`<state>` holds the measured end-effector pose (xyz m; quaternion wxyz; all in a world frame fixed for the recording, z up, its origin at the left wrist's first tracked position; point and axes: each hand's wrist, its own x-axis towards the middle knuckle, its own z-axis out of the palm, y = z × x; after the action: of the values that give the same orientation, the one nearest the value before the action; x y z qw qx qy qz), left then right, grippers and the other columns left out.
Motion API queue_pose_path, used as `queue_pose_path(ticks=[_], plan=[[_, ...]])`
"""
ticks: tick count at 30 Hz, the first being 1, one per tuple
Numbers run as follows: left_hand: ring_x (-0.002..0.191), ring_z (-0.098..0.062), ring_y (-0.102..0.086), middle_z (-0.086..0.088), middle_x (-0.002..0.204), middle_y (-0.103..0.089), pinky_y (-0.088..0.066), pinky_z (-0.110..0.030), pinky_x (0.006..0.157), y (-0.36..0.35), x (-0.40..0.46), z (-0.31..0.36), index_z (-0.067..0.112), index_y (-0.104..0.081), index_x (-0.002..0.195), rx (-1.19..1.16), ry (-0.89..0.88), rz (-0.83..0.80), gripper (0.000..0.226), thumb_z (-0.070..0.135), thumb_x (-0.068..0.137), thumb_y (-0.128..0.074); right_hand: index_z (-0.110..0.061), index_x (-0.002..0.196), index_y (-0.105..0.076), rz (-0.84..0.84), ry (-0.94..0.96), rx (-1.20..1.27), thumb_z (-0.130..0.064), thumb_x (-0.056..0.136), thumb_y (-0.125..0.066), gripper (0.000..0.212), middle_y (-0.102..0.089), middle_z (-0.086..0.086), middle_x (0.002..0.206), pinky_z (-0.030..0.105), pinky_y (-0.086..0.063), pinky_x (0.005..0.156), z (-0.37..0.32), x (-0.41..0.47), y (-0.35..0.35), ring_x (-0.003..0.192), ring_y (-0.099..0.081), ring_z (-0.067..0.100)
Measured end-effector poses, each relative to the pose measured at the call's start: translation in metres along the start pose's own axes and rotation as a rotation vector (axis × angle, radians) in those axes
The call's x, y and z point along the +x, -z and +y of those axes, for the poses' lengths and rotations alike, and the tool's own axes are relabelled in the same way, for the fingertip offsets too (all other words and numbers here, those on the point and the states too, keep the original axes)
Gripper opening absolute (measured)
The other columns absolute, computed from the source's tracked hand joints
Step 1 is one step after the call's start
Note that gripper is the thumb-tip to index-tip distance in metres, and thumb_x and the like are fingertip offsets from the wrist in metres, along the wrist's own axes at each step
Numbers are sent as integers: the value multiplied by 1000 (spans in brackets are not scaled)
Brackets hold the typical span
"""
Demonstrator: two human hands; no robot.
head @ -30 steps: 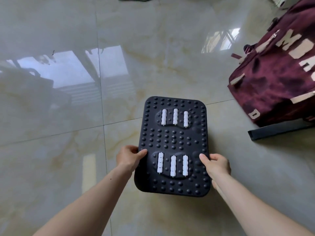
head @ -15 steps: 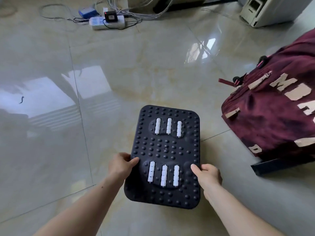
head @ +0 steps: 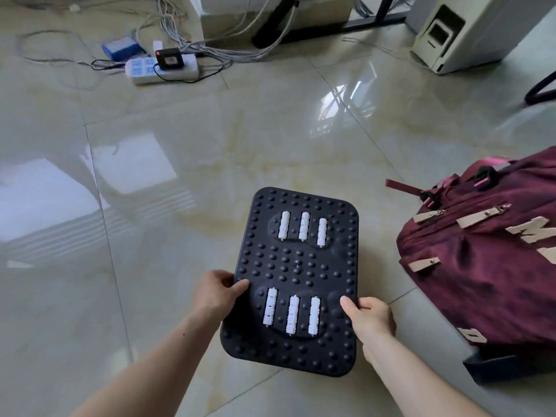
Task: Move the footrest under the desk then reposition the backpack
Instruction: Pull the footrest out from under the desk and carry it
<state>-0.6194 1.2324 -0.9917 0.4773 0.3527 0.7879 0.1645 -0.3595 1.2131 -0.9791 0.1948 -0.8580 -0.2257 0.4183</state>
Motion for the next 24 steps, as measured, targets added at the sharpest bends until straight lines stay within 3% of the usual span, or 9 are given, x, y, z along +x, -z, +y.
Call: queue_pose_path(ticks=[4, 9, 12, 18, 24], plan=[[80, -25, -72, -7, 85, -76, -57, -38, 76, 23, 51, 34, 7, -76, 88, 109, -85, -56, 25, 32, 83, -72, -7, 84, -67, 37, -38, 67, -26, 80, -74, 20, -66, 5, 76, 28, -40, 60, -37, 12, -24, 72, -58, 28], [82, -29, -71, -12, 85, -76, -54, -38, 75, 40, 104, 76, 5, -75, 86, 195, -137, -109, 25, 29, 84, -71, -11, 80, -58, 81, -78, 165, -21, 82, -74, 19, -61, 6, 78, 27, -40, 63, -76, 20, -44, 75, -54, 26], [83, -30, -70, -12, 86, -75, -53, -37, 75, 44, 128, 99, 5, -75, 87, 235, -161, -124, 26, 30, 84, -71, -9, 75, -61, 105, -96, 185, -24, 80, -75, 21, -65, 6, 75, 26, -44, 56, -93, 30, -50, 69, -57, 27], [86, -29, -69, -12, 93, -75, -55, -39, 76, 38, 167, 151, 4, -75, 94, 293, -212, -183, 29, 31, 86, -70, -2, 76, -66, 158, -141, 223, -27, 75, -78, 27, -73, 15, 78, 39, -54, 67, -118, 67, -56, 68, -62, 28], [86, -29, -69, -11, 91, -74, -56, -39, 80, 23, 198, 198, 7, -73, 88, 334, -259, -207, 23, 29, 87, -69, -4, 77, -67, 188, -162, 274, -28, 76, -77, 27, -74, 16, 83, 39, -55, 68, -147, 97, -50, 76, -68, 34]])
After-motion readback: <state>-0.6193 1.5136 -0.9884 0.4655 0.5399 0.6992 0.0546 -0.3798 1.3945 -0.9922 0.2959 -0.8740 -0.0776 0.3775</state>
